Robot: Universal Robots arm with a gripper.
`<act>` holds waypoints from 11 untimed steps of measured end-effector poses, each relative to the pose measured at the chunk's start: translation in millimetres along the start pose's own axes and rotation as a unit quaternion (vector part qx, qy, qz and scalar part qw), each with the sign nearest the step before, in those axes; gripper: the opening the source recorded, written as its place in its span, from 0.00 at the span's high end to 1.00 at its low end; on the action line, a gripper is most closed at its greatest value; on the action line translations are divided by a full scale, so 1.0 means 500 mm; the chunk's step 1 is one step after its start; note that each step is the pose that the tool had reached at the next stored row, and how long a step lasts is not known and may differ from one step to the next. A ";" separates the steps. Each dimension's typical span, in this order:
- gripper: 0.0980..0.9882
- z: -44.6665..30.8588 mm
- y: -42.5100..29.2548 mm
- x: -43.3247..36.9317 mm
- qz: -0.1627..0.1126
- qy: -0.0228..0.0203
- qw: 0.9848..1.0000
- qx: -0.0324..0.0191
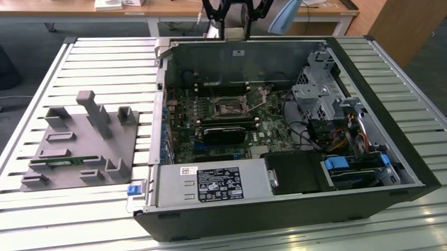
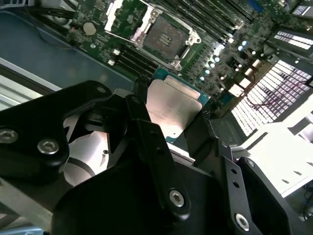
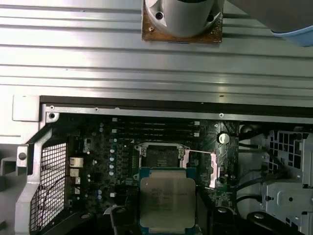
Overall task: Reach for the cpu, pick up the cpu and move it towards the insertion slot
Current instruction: 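Pick up the cpu and move it towards the insertion slot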
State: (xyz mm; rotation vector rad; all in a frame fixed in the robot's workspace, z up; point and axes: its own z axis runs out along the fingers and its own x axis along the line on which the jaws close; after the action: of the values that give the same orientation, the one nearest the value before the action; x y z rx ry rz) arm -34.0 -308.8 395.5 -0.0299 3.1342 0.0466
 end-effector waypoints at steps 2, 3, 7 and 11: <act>0.50 0.001 0.003 -0.015 0.000 0.000 1.000 0.000; 0.50 0.002 0.005 -0.021 0.000 0.000 1.000 0.000; 0.50 0.005 0.019 -0.035 0.000 0.000 1.000 0.000; 0.50 0.008 0.024 -0.039 0.000 0.000 1.000 0.000</act>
State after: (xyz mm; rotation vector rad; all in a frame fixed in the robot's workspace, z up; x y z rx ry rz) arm -14.9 -296.3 392.1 -0.0298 3.1342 0.0466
